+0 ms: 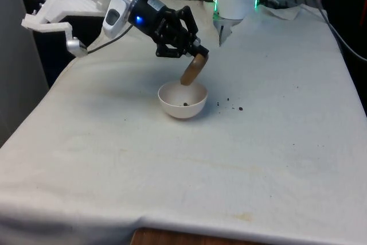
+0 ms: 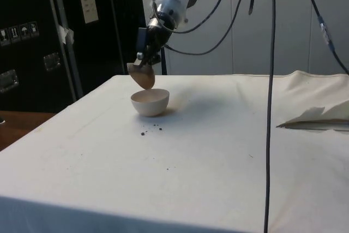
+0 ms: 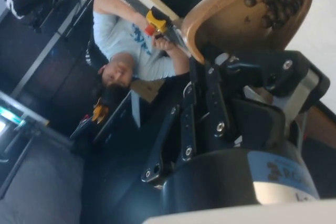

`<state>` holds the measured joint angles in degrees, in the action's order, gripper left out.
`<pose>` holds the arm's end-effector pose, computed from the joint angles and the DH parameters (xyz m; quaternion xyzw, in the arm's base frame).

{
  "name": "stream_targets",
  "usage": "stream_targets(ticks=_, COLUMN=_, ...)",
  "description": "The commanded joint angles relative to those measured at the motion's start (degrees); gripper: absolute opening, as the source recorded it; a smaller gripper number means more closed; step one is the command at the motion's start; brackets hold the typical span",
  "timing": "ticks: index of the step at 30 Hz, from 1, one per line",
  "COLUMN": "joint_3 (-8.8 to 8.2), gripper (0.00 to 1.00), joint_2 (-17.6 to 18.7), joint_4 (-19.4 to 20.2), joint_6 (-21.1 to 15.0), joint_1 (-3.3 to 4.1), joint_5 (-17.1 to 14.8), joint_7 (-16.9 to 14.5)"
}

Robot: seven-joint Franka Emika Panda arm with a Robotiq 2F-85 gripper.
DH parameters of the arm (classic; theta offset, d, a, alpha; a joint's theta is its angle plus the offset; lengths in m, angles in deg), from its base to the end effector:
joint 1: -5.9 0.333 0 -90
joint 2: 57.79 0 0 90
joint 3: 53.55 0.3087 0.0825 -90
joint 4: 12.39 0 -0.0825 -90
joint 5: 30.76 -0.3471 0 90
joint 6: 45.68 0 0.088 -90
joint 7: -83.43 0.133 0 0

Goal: Pour the coffee beans from the cup into the bowl.

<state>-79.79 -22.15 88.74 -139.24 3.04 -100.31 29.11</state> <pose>0.5701 -0.1537 0.2397 -0.8723 0.0426 -0.0721 0.4818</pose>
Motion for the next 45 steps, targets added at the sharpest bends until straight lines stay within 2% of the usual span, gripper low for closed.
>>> stream_targets(ticks=1, joint_3=-0.17, gripper=0.0, joint_2=0.2, joint_4=-0.1, joint_6=0.4, joint_1=0.0, joint_5=-0.2, joint_7=0.0)
stream_targets(ticks=2, joint_3=0.0, gripper=0.0, joint_2=0.7, joint_4=-0.6, joint_6=1.6, joint_1=-0.46, joint_5=-0.6, joint_7=0.4)
stream_targets(ticks=3, joint_3=-0.17, gripper=0.0, joint_2=0.9, joint_4=-0.7, joint_6=2.1, joint_1=-0.52, joint_5=-0.9, joint_7=0.4)
stream_targets(ticks=10, joint_3=-1.49, gripper=0.0, joint_2=2.6, joint_4=-2.3, joint_6=5.8, joint_1=-0.69, joint_5=-3.3, joint_7=0.5)
stream_targets(ticks=11, joint_3=-1.89, gripper=0.0, joint_2=2.3, joint_4=-1.8, joint_6=5.3, joint_1=-0.11, joint_5=-3.2, joint_7=0.0)
stream_targets(ticks=12, joint_3=-1.89, gripper=0.0, joint_2=3.0, joint_4=-2.8, joint_6=6.8, joint_1=-0.63, joint_5=-4.0, joint_7=0.5)
stream_targets(ticks=18, joint_3=-2.92, gripper=0.0, joint_2=4.2, joint_4=-4.1, joint_6=9.5, joint_1=-0.86, joint_5=-6.0, joint_7=0.6)
stream_targets(ticks=19, joint_3=-3.15, gripper=0.0, joint_2=4.4, joint_4=-4.3, joint_6=10.0, joint_1=-0.86, joint_5=-6.2, joint_7=0.6)
stream_targets(ticks=20, joint_3=-3.61, gripper=0.0, joint_2=4.2, joint_4=-3.8, joint_6=9.5, joint_1=-0.29, joint_5=-6.3, joint_7=0.1)
stream_targets(ticks=21, joint_3=-3.32, gripper=0.0, joint_2=4.6, joint_4=-4.5, joint_6=10.5, joint_1=-0.92, joint_5=-6.6, joint_7=0.6)
stream_targets(ticks=26, joint_3=-4.53, gripper=0.0, joint_2=6.1, joint_4=-5.8, joint_6=13.8, joint_1=-1.2, joint_5=-8.7, joint_7=0.7)
stream_targets(ticks=27, joint_3=-4.98, gripper=0.0, joint_2=6.5, joint_4=-6.2, joint_6=14.8, joint_1=-1.2, joint_5=-9.5, joint_7=0.7)
stream_targets(ticks=28, joint_3=-5.27, gripper=0.0, joint_2=6.2, joint_4=-5.6, joint_6=14.0, joint_1=-0.63, joint_5=-9.3, joint_7=0.1)
stream_targets(ticks=29, joint_3=-5.16, gripper=0.0, joint_2=6.8, joint_4=-6.4, joint_6=15.4, joint_1=-1.26, joint_5=-9.7, joint_7=0.8)
stream_targets(ticks=36, joint_3=-6.53, gripper=0.0, joint_2=8.1, joint_4=-7.2, joint_6=19.3, joint_1=-1.55, joint_5=-12.1, joint_7=1.0)
stream_targets(ticks=37, joint_3=-6.88, gripper=0.0, joint_2=7.8, joint_4=-6.6, joint_6=18.5, joint_1=-1.03, joint_5=-12.0, joint_7=0.3)
stream_targets(ticks=38, joint_3=-6.7, gripper=0.0, joint_2=8.2, joint_4=-7.2, joint_6=19.7, joint_1=-1.6, joint_5=-12.3, joint_7=1.1)
stream_targets(ticks=45, joint_3=-7.62, gripper=0.0, joint_2=9.3, joint_4=-7.8, joint_6=22.7, joint_1=-2.01, joint_5=-14.6, joint_7=1.2)
